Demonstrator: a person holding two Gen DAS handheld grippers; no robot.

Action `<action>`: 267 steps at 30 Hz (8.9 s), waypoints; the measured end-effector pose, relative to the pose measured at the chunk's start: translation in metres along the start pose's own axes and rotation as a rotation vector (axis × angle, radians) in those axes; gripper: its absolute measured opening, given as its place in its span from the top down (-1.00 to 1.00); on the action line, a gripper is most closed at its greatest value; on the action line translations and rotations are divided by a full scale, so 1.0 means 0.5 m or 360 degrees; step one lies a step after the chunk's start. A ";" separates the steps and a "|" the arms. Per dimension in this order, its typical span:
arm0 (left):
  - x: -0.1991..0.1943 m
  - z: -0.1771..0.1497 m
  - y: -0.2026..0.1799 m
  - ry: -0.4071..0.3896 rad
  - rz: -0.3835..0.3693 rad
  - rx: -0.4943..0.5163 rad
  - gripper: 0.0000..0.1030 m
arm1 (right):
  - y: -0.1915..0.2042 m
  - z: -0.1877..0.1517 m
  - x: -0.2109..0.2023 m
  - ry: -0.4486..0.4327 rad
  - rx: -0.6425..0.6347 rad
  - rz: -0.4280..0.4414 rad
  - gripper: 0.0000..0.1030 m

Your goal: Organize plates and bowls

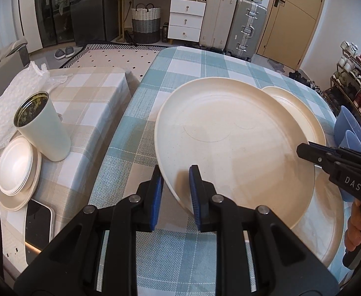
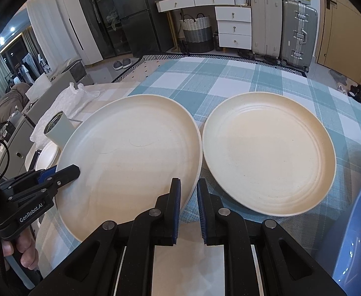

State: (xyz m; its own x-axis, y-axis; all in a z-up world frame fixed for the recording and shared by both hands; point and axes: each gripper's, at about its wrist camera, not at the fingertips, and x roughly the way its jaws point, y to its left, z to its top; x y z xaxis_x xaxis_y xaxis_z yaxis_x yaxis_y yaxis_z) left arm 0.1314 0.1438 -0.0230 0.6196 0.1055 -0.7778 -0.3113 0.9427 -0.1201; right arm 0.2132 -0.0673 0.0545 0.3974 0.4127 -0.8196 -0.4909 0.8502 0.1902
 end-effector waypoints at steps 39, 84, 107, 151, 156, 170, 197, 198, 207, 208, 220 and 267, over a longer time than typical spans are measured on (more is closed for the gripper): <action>-0.115 -0.080 -0.166 -0.0040 -0.0047 0.0295 0.59 | -0.071 -0.107 -0.178 -0.0082 0.0133 -0.0031 0.73; -0.076 -0.166 -0.268 0.0049 -0.0071 0.0618 0.53 | -0.137 -0.251 -0.221 -0.0028 0.0243 -0.0107 0.71; -0.069 -0.202 -0.302 0.0076 -0.0030 0.0746 0.51 | -0.141 -0.283 -0.216 0.0010 0.0259 -0.0152 0.70; -0.056 -0.236 -0.334 0.0107 0.0033 0.0935 0.38 | -0.127 -0.317 -0.208 0.0054 0.0147 -0.0314 0.65; -0.052 -0.227 -0.324 0.0149 -0.0060 0.0875 0.18 | -0.128 -0.316 -0.208 0.0054 0.0153 -0.0307 0.65; -0.100 -0.180 -0.272 0.0081 -0.0240 0.0657 -0.48 | -0.109 -0.300 -0.266 -0.0049 0.0118 -0.0237 0.09; -0.220 -0.076 -0.257 -0.0210 -0.0371 0.0416 -0.95 | -0.119 -0.182 -0.412 -0.0320 0.0088 -0.0191 -0.98; -0.223 -0.072 -0.256 -0.0230 -0.0363 0.0411 -0.95 | -0.121 -0.177 -0.415 -0.0325 0.0089 -0.0188 -0.98; -0.242 -0.033 -0.260 -0.0298 -0.0329 0.0401 -0.95 | -0.133 -0.131 -0.435 -0.0364 0.0060 -0.0186 -0.98; -0.243 -0.029 -0.261 -0.0296 -0.0327 0.0403 -0.95 | -0.135 -0.125 -0.437 -0.0370 0.0057 -0.0188 -0.98; -0.227 0.018 -0.287 -0.0288 -0.0319 0.0440 -0.95 | -0.140 -0.064 -0.444 -0.0381 0.0023 -0.0205 -0.98; 0.022 0.196 -0.314 -0.0011 -0.0253 0.0336 -0.94 | -0.318 0.132 -0.250 -0.0106 0.0127 -0.0268 -0.98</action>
State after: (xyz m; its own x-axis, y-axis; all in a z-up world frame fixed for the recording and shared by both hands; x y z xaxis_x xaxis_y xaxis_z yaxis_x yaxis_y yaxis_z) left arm 0.2574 0.0281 0.0478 0.6537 -0.0479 -0.7553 -0.0526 0.9927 -0.1085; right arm 0.2927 -0.2324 0.1622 0.5202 0.2811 -0.8065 -0.3511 0.9312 0.0981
